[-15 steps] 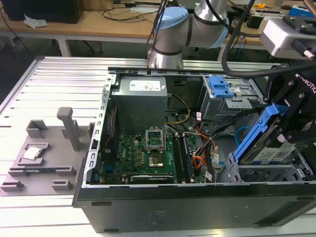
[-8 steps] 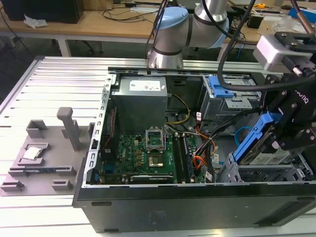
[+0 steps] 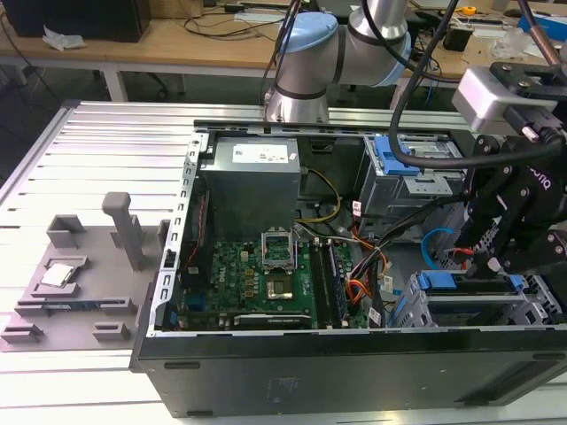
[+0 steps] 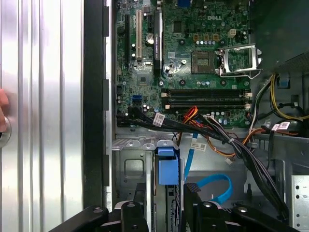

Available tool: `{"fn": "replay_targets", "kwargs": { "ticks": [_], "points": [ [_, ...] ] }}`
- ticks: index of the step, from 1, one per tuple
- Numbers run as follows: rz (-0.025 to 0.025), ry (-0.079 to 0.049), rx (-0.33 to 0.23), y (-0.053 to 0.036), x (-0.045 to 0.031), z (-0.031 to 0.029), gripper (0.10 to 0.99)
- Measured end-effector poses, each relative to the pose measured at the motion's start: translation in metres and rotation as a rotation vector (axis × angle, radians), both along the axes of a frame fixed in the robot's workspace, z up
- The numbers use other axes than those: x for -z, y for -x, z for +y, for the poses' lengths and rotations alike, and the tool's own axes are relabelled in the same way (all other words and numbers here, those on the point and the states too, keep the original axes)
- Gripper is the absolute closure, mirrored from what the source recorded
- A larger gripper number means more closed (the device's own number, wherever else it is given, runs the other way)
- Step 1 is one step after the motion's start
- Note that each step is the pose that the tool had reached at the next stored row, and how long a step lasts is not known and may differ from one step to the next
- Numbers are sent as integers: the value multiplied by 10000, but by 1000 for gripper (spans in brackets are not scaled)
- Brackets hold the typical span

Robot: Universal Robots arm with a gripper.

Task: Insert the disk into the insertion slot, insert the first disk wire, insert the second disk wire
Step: 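Insert the disk into the insertion slot, then insert the first disk wire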

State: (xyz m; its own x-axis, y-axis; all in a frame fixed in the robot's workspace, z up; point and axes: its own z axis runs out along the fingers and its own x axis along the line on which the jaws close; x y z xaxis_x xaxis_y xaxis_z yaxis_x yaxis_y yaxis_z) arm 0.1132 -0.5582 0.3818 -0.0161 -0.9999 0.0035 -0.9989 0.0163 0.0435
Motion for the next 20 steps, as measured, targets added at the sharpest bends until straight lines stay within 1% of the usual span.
{"fn": "replay_targets", "kwargs": {
  "ticks": [2, 3, 4, 8, 13, 14, 15, 16, 17, 18, 19, 20],
  "points": [
    [0, 0, 0, 0, 2, 0, 663],
    [0, -1, -1, 0, 3, 0, 729],
    [0, -1, 0, 0, 3, 0, 729],
    [0, -1, 0, 0, 6, 0, 973],
    [0, -1, 0, 0, 12, 0, 980],
    [2, -4, 1, -44, 14, 0, 980],
    [12, -1, 0, -127, 14, 0, 980],
    [27, -2, 0, -243, 17, 7, 980],
    [35, -2, 0, -313, 20, 27, 980],
    [44, -2, 0, -395, 26, 77, 980],
    [46, -3, -1, -428, 31, 113, 980],
    [48, -1, -1, -442, 35, 137, 980]
  ]
}}
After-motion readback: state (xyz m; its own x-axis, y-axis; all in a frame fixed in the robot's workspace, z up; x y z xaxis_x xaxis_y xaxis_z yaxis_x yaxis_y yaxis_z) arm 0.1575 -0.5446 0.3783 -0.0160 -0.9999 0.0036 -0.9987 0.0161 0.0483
